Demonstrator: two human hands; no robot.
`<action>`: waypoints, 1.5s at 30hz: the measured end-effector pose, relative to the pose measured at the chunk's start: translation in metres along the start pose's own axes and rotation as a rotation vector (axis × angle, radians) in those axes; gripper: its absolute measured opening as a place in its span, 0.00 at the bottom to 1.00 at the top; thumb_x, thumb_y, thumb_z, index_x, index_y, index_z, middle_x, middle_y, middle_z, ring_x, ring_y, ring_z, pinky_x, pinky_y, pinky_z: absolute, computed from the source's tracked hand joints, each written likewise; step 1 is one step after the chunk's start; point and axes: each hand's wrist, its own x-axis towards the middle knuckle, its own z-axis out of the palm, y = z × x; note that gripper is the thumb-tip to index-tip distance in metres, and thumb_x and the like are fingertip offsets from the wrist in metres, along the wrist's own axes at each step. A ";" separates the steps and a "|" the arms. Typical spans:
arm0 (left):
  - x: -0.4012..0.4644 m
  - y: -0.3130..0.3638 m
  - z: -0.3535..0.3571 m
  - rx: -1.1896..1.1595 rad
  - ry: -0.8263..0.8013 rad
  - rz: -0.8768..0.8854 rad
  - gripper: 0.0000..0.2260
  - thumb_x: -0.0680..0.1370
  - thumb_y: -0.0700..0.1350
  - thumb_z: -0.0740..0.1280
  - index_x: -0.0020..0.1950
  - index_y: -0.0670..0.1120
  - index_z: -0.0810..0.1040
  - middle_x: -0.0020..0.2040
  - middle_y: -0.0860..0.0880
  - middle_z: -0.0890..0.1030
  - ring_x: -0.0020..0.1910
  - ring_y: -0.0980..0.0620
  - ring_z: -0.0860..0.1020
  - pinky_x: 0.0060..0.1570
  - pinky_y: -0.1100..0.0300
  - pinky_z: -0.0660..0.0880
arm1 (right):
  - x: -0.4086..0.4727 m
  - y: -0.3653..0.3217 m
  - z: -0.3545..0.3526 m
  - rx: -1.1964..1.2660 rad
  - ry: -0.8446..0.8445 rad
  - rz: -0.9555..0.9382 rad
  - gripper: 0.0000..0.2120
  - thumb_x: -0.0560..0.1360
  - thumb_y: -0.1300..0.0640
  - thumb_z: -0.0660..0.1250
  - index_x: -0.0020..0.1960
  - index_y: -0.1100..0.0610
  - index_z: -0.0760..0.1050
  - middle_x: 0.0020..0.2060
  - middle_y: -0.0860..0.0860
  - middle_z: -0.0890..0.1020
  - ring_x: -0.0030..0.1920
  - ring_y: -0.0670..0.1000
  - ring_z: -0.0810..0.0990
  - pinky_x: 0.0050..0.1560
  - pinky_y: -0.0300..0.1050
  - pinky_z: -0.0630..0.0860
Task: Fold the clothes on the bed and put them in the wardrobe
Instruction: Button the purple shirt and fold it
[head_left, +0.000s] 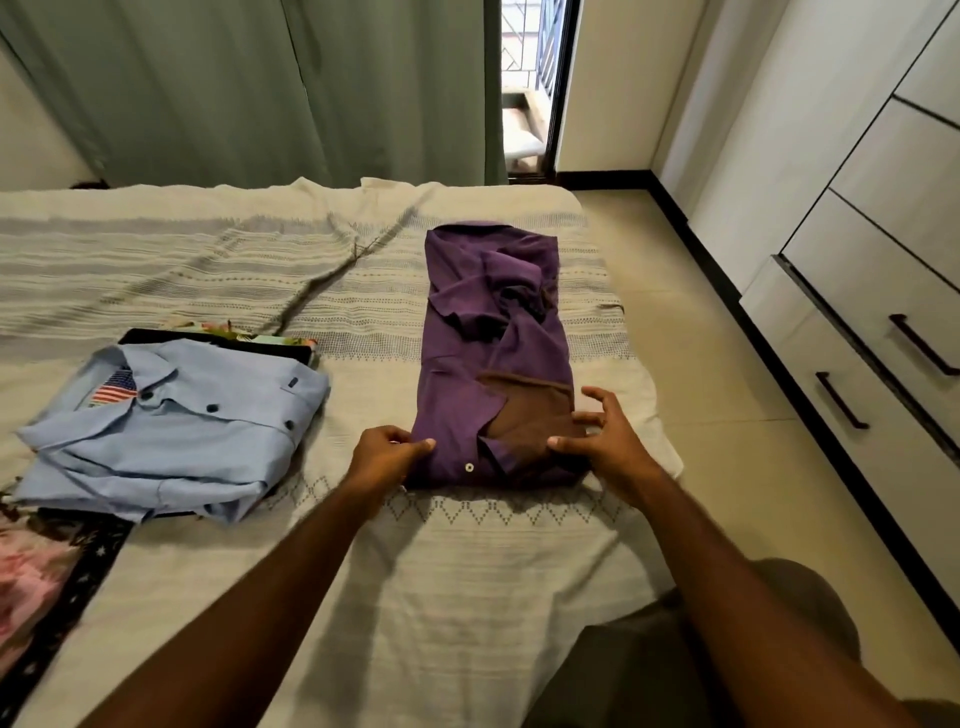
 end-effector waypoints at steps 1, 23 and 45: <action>-0.004 0.002 0.003 0.027 0.022 0.019 0.14 0.71 0.45 0.80 0.50 0.41 0.79 0.47 0.42 0.84 0.46 0.43 0.83 0.41 0.53 0.80 | -0.002 -0.001 0.000 -0.157 0.029 -0.078 0.54 0.54 0.49 0.87 0.73 0.42 0.62 0.68 0.55 0.70 0.63 0.59 0.76 0.61 0.60 0.79; -0.036 0.045 0.088 0.308 0.510 0.607 0.07 0.76 0.49 0.65 0.45 0.47 0.78 0.41 0.50 0.79 0.44 0.44 0.78 0.48 0.51 0.66 | 0.067 -0.070 0.050 -1.296 0.018 -0.429 0.15 0.76 0.36 0.68 0.41 0.48 0.77 0.46 0.50 0.84 0.53 0.56 0.80 0.60 0.57 0.70; 0.011 -0.028 -0.026 1.211 -0.087 1.083 0.21 0.78 0.55 0.58 0.72 0.63 0.70 0.73 0.54 0.74 0.70 0.51 0.74 0.44 0.52 0.68 | -0.005 0.035 -0.020 -1.322 -0.277 -0.611 0.28 0.77 0.39 0.47 0.78 0.32 0.53 0.80 0.38 0.46 0.80 0.43 0.38 0.77 0.52 0.45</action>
